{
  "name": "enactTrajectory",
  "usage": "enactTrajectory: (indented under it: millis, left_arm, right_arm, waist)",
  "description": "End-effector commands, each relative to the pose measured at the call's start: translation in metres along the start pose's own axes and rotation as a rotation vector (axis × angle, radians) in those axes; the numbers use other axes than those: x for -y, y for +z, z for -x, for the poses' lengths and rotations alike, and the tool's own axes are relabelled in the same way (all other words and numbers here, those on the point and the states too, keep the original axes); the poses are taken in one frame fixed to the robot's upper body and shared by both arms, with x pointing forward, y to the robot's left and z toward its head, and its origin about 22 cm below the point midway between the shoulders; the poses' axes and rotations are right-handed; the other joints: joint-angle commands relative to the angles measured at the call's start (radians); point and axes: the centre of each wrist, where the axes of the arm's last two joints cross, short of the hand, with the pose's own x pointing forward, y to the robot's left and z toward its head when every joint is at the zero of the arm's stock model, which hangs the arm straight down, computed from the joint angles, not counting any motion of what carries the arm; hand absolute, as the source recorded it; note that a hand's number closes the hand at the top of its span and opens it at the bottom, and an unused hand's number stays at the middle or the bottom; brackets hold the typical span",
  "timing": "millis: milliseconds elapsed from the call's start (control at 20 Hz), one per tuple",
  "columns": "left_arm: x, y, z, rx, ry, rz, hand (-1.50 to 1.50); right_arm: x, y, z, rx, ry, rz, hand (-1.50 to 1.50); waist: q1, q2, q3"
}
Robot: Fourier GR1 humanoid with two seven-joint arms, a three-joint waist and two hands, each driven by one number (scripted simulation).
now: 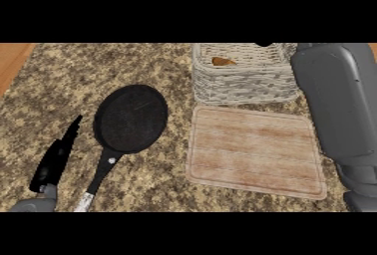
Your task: Pick the croissant from the cutting board and place it in the basket
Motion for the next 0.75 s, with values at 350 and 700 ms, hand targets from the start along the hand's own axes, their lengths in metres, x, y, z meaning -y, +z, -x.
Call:
enactTrajectory:
  millis: [350, 700]
  left_arm:
    - [-0.006, 0.0, 0.001, -0.017, 0.003, -0.004, 0.0]
    - [-0.015, 0.012, 0.017, -0.018, 0.001, -0.014, 0.0]
  right_arm:
    - [-0.023, -0.01, -0.002, -0.037, -0.237, 0.199, -1.5]
    - [0.011, -0.015, 0.053, -0.255, -0.388, 0.294, -1.5]
  waist:
    - [-0.003, 0.0, 0.0]
    - [-0.016, -0.006, 0.0]
